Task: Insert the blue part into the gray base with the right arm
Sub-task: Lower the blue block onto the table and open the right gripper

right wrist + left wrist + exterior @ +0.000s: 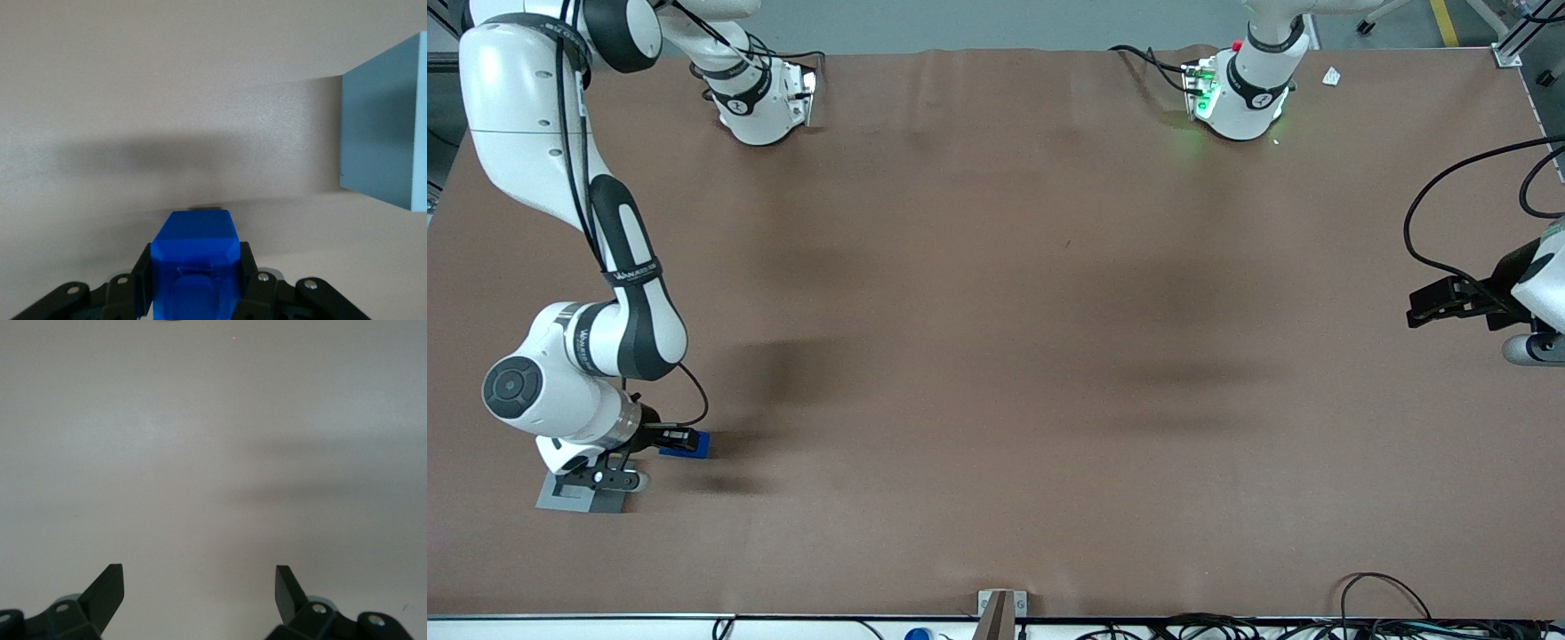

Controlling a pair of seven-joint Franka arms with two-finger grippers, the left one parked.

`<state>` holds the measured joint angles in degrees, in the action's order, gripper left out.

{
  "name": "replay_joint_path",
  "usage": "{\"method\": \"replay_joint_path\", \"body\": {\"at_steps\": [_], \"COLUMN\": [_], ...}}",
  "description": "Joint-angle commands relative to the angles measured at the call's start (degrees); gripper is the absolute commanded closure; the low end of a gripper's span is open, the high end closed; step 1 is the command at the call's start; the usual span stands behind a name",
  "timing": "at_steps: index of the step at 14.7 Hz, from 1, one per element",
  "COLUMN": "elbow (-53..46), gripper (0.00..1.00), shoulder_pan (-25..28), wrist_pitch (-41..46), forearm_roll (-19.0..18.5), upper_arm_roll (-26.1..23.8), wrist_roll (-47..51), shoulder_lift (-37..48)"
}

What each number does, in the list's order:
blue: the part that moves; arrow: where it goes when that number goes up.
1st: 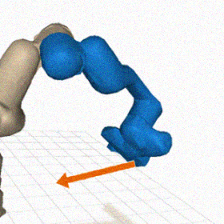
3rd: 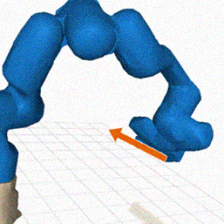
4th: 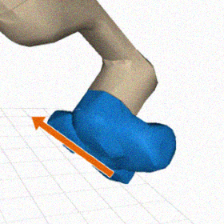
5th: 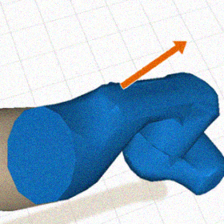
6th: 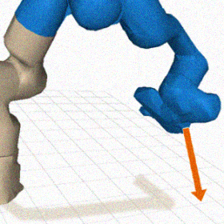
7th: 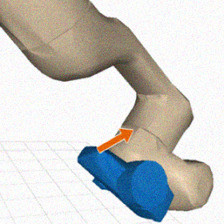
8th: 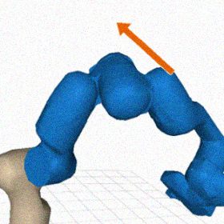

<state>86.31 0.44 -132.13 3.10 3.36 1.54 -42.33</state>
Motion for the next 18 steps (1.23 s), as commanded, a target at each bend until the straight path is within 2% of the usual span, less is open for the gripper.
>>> {"method": "replay_joint_path", "body": {"at_steps": [1,6,7,8,10,12,13,18], "elbow": [1.41,1.76,1.93,1.85,1.76,1.85,1.76,0.54], "gripper": [1.0,1.0,0.96,0.81,0.41,0.06,0.0,0.0], "shoulder_pan": [0.35,0.18,0.09,0.0,0.08,0.08,0.0,-0.7], "wrist_pitch": [-0.85,-2.6,-3.13,-3.39,-4.71,-4.72,-4.54,-0.6], "forearm_roll": [0.07,-0.2,-0.2,-0.11,0.15,0.24,0.24,0.59], "upper_arm_roll": [-0.29,-0.2,-0.29,-0.29,-0.29,-0.29,-0.29,-0.29], "wrist_roll": [2.93,3.03,3.03,3.11,3.29,3.29,3.29,3.02], "shoulder_lift": [0.85,0.41,0.15,0.06,-0.55,-0.47,-0.38,2.77]}}
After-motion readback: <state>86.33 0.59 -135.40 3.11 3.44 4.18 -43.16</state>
